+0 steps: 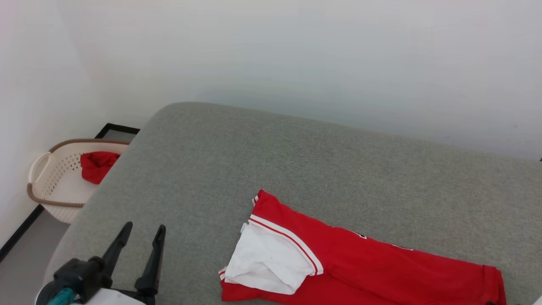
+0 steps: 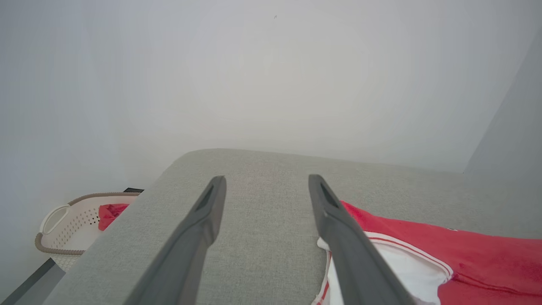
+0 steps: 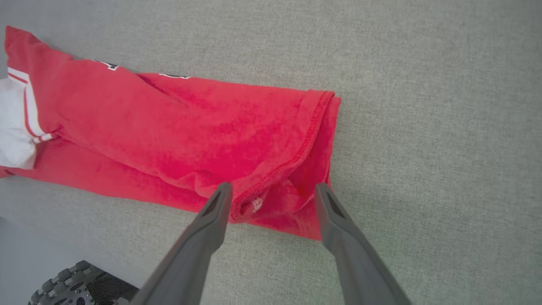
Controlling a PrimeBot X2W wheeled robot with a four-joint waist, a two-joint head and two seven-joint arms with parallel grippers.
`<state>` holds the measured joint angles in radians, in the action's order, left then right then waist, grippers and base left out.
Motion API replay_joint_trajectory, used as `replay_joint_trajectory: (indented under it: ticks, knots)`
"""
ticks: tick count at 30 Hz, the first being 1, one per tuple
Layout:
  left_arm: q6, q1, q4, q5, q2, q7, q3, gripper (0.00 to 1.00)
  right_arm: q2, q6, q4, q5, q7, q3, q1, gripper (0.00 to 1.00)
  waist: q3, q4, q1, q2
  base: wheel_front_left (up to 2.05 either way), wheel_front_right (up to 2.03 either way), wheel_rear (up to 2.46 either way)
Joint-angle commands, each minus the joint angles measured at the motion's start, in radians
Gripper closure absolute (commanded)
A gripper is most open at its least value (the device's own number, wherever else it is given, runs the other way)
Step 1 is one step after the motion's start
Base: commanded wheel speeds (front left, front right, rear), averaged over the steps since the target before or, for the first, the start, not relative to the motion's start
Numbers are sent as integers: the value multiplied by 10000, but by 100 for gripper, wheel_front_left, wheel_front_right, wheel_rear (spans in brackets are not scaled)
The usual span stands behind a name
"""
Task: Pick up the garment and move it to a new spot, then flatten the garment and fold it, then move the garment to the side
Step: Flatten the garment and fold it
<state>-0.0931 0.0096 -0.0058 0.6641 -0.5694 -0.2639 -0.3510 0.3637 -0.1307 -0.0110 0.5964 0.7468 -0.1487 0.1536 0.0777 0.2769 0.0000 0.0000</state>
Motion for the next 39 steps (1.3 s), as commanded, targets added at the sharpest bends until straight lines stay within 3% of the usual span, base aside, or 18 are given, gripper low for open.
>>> replay_joint_trajectory:
  ticks: [1, 12, 19, 30, 31, 32, 39]
  knots:
    - [223, 77, 95, -478, 255, 4, 279, 0, 109, 1, 125, -111, 230, -122, -166, 0, -76, 63, 0, 0, 0, 0, 0]
    - [1339, -127, 582, -1999, 1659, 5, 1469, 0, 536, 1, 629, -139, 987, -476, -1062, 0, -1017, 95, 0, 0, 0, 0, 0]
    - [1891, -551, 727, -2687, 2479, 5, 2071, 0, 404, 1, 1029, -347, 1503, -532, -1796, 0, -1927, 90, 0, 0, 0, 0, 0]
    - [2226, -916, 961, -3095, 3108, 5, 2508, 0, -190, -2, 2201, -139, 2453, -72, -2408, 0, -2522, 192, 0, 0, 0, 0, 0]
    - [2239, -937, 980, -3100, 3134, 5, 2515, 0, -214, -2, 2315, -86, 2545, 53, -2457, 31, -2549, 194, 0, 0, 0, 0, 0]
    - [2225, -969, 1000, -3104, 3154, 5, 2522, 0, -188, -2, 2386, -47, 2575, 180, -2458, 100, -2571, 201, 0, 0, 0, 0, 0]
    - [2244, -1010, 1042, -2841, 3308, 5, 2648, 0, 350, 10, 2596, 41, 2306, 83, -2737, 100, -2588, 168, 0, 0, 0, 0, 0]
